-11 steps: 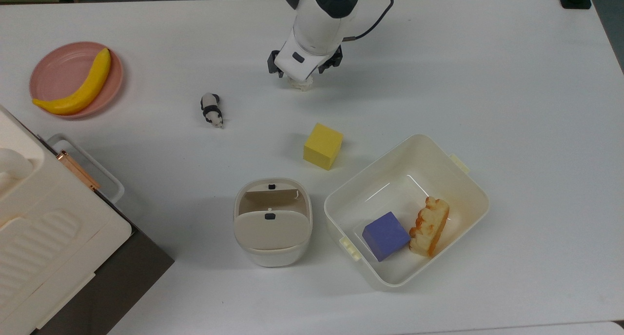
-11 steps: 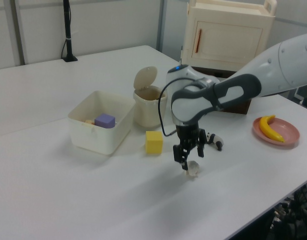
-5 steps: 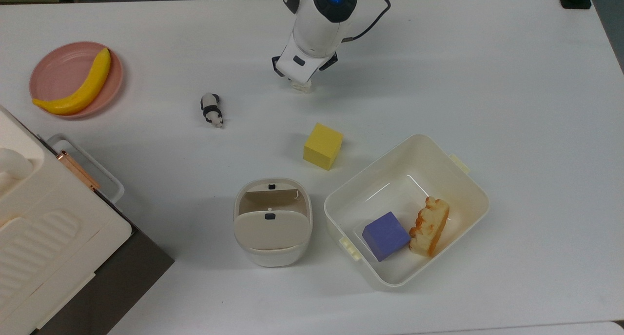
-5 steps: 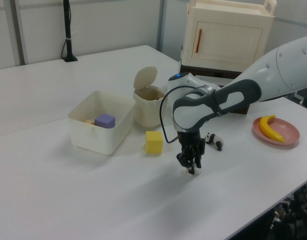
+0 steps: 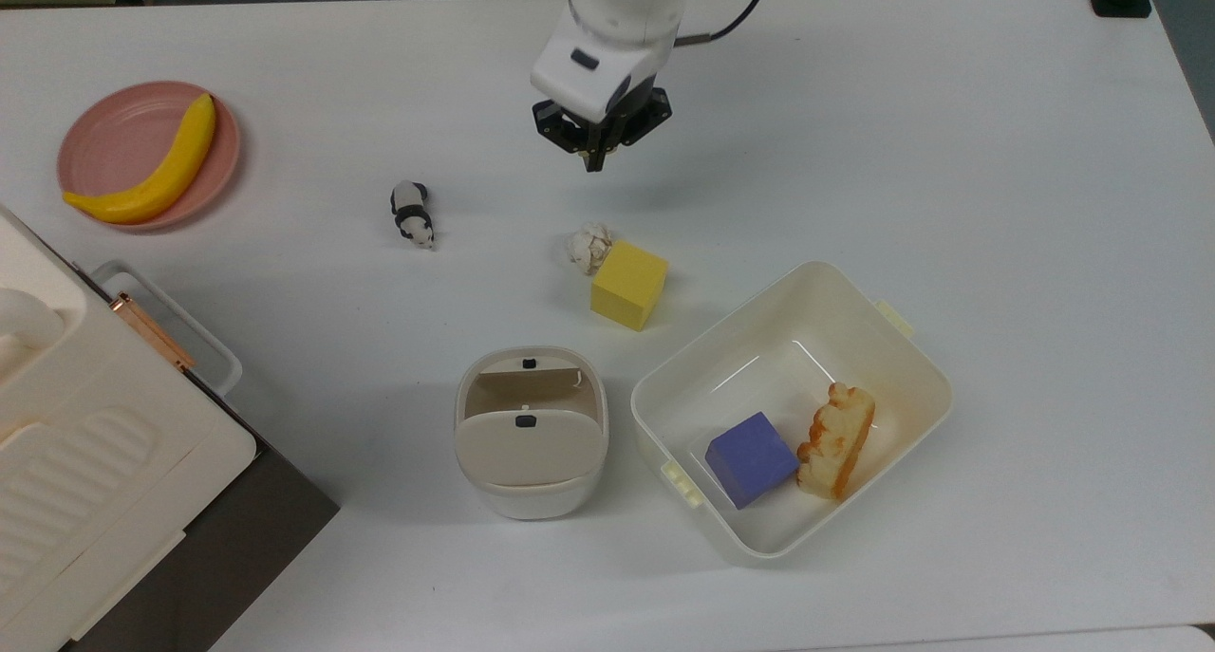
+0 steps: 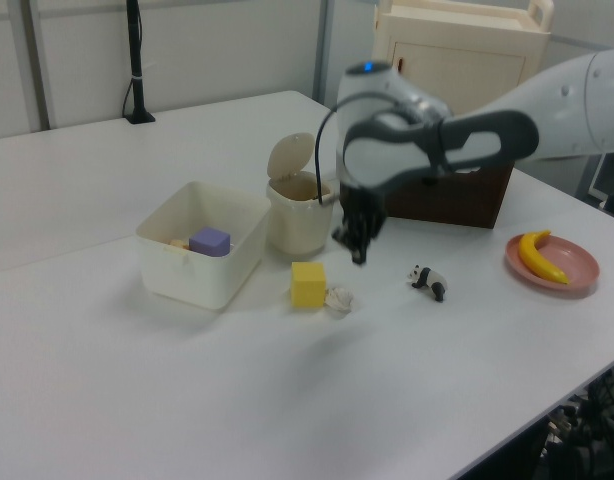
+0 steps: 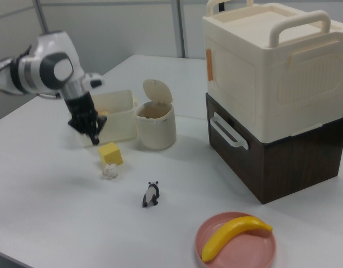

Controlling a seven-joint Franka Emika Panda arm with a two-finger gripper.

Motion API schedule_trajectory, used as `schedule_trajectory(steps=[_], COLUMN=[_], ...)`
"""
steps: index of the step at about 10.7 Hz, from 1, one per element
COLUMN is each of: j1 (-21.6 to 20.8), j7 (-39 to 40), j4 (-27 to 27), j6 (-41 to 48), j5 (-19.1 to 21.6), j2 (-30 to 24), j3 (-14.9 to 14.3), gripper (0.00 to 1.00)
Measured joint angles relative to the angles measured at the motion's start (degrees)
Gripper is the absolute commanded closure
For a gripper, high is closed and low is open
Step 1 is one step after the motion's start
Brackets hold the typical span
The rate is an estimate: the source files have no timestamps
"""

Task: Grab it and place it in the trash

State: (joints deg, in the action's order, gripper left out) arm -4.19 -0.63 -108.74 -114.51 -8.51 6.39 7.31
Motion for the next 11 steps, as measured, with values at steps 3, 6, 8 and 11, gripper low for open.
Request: schedule_trajectory(steps=[3,6,8,11], j1=[0.6,0.8,0.7,0.1], j7=[2.2,5.1,7.3,7.9], j4=[4.7,4.1,3.5,2.9], j6=[0.0,0.0,0.0,0.0], j5=[0.1,0.0,-0.1,-2.4], j2=[0.4,5.1,7.5,10.6], j3=[-0.4,-0.4,-0.4,-0.3], gripper=[0.0,0.0,0.03,0.15])
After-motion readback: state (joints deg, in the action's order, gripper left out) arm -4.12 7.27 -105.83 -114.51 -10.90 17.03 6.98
